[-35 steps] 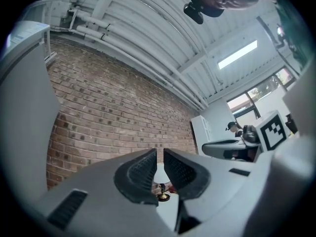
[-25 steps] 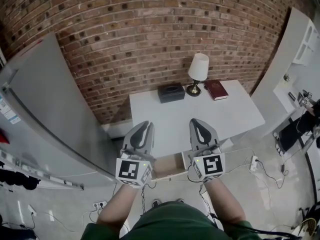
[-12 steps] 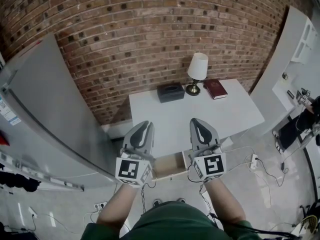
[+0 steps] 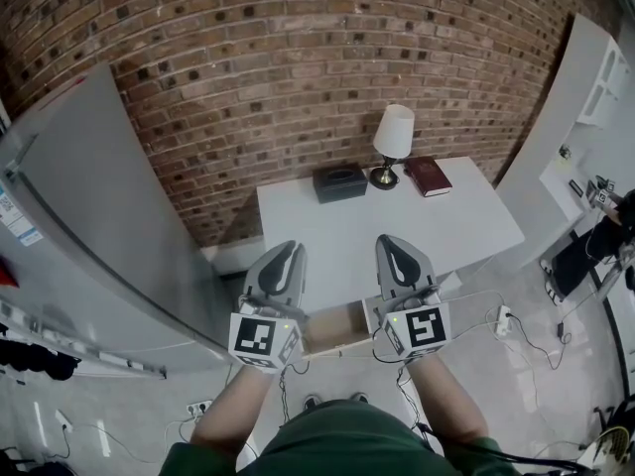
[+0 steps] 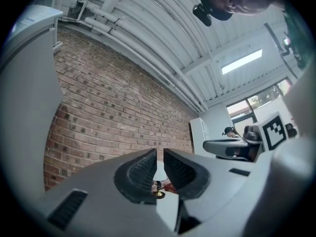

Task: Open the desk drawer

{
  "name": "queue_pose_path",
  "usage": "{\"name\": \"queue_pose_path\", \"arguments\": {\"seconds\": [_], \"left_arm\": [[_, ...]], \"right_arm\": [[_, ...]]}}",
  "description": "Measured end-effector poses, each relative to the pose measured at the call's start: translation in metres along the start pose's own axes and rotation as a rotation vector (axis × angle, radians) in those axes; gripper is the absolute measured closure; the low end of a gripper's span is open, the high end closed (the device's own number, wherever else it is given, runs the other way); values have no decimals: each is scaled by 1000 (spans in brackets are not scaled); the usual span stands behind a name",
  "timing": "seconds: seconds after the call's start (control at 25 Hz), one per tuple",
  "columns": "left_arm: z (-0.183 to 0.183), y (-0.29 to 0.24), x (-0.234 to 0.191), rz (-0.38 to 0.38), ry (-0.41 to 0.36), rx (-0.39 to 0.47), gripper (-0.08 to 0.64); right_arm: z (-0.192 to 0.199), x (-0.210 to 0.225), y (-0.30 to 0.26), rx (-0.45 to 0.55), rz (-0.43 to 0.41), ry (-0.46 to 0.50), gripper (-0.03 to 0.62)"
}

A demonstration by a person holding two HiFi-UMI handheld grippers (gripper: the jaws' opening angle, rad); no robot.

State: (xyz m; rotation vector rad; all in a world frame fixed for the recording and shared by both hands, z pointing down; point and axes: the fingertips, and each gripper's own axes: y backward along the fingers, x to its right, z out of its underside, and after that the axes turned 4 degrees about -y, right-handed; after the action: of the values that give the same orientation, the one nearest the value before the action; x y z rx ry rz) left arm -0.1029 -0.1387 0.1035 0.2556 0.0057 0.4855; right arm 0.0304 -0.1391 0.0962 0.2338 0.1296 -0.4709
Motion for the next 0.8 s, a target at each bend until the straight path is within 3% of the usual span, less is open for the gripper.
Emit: {"name": "queue_pose_path", "arguments": {"seconds": [0.8], "left_arm": [[6, 8, -12, 9, -2, 9, 520]], "right_arm": [[5, -7, 0, -3, 8, -53, 592]]}}
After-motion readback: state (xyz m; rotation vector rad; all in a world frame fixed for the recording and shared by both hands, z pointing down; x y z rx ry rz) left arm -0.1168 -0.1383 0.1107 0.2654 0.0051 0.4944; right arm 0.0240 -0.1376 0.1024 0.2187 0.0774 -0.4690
